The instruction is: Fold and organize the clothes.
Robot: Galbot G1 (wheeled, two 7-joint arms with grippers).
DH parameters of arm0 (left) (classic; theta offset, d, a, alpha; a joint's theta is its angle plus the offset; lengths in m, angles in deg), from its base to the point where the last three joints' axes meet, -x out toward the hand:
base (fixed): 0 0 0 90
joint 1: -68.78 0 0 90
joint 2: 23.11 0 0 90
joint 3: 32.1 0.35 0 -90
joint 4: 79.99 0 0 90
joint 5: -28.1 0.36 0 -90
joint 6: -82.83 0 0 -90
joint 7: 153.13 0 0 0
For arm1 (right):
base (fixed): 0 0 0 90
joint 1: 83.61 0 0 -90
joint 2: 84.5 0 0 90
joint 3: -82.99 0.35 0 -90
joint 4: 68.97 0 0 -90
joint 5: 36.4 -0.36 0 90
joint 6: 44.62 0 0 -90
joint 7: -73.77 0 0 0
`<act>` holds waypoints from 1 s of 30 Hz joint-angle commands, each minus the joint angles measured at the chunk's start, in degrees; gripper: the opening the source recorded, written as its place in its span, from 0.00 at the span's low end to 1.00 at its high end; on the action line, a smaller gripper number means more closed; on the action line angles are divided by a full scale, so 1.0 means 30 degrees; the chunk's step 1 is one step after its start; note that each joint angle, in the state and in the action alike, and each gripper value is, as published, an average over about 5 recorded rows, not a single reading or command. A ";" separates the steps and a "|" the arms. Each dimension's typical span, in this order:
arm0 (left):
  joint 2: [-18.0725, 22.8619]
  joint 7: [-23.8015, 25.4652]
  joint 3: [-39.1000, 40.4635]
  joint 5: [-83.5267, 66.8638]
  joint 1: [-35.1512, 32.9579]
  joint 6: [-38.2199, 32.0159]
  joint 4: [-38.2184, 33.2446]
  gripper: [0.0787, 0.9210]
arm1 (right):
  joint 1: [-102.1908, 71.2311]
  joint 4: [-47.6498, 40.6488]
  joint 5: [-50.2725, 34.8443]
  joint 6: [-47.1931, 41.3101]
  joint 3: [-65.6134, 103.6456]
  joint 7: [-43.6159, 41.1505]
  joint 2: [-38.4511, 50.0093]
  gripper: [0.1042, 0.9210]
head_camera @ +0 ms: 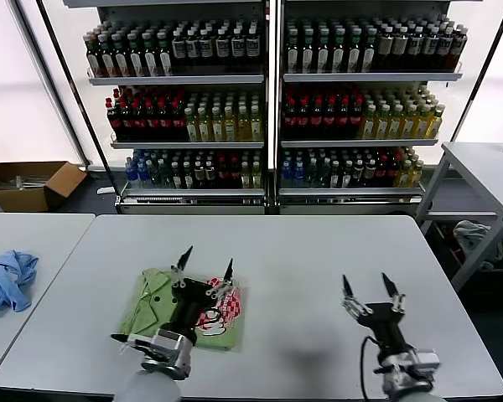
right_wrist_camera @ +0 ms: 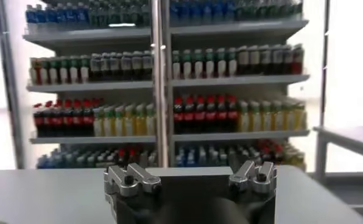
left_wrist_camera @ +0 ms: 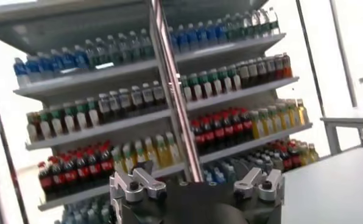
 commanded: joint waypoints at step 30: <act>0.1265 0.3951 -0.6861 0.1150 -0.6302 -0.1760 -0.1698 0.88 | 0.7259 -0.3546 -0.4172 -0.6392 -0.9877 0.0986 -0.2805 0.88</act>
